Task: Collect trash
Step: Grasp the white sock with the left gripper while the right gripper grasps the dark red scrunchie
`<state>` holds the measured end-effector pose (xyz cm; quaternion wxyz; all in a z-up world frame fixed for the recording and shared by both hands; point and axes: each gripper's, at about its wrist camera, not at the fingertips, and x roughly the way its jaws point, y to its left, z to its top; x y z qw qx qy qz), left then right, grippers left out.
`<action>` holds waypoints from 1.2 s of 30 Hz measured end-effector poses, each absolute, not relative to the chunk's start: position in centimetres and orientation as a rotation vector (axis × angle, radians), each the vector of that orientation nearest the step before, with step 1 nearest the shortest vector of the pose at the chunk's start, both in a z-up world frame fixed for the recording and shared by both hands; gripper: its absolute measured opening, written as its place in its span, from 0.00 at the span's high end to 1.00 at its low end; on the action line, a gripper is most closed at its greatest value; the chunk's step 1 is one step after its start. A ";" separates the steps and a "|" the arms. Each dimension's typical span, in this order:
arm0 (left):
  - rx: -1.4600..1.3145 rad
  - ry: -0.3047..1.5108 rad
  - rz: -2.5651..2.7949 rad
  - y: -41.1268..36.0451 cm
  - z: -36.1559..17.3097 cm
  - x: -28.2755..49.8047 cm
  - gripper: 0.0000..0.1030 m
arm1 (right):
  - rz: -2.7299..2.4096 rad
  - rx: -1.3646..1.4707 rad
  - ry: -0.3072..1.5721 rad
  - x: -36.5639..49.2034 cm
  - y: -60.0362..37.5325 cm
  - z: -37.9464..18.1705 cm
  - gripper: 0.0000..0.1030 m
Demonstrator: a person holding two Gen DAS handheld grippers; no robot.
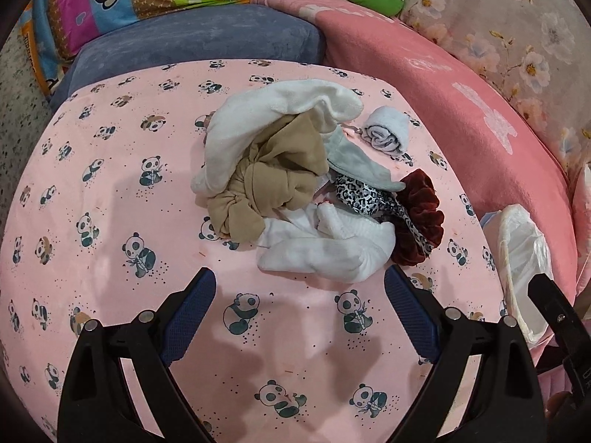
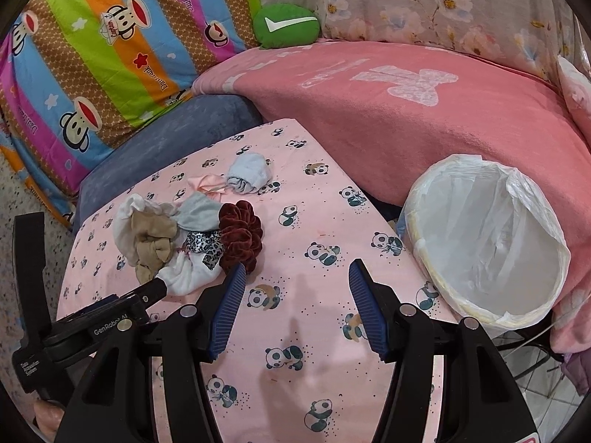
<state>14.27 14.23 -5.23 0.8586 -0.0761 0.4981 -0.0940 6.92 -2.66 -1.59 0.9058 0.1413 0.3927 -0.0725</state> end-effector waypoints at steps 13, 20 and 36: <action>-0.226 1.148 -0.283 13.7 -7.2 16.2 0.60 | -0.081 0.296 0.831 11.1 -1.4 -2.5 0.47; -0.225 1.150 -0.302 13.9 -7.3 15.9 0.80 | -0.031 0.311 0.898 13.7 -0.4 -4.0 0.69; -0.216 1.166 -0.287 14.0 -7.7 16.2 0.81 | 0.034 0.314 0.981 16.2 0.9 -7.3 0.89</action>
